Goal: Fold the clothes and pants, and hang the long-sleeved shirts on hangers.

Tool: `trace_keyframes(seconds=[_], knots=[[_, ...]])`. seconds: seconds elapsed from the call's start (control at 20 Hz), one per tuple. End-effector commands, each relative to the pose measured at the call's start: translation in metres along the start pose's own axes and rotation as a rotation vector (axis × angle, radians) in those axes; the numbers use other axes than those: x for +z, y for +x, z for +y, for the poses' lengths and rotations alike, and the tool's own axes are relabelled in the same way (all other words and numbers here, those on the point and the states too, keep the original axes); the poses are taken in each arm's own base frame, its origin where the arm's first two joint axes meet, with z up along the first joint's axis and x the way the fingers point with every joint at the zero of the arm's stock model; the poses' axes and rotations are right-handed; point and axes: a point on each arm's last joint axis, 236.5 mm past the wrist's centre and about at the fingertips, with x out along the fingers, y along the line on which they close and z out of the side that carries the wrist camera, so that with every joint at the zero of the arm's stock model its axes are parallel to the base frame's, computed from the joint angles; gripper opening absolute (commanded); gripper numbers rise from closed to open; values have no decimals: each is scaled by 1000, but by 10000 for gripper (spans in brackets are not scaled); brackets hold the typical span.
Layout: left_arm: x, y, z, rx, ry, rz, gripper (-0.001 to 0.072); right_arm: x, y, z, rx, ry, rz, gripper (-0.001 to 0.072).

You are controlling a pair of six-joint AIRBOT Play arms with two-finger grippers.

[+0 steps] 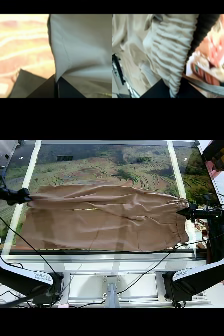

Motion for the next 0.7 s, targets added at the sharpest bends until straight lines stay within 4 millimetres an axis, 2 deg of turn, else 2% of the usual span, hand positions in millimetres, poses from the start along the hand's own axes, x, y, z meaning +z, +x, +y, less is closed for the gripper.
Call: trace_keyframes(seconds=[0.0,0.15,0.25,0.35,0.45,0.65], knots=[[45,-14,10,61,23,-183,17,15,-1,5,22,5,-65,29],[62,-18,15,85,22,-254,17,28,-2,10,41,23,-118,30],[64,-19,21,110,33,-263,17,39,-4,11,48,32,-165,30],[52,-10,28,128,44,-216,17,52,-6,8,42,64,-220,30],[30,9,32,120,36,-136,18,62,-8,6,36,100,-262,30],[-13,45,41,103,-22,22,17,66,-2,6,20,111,-272,30]])
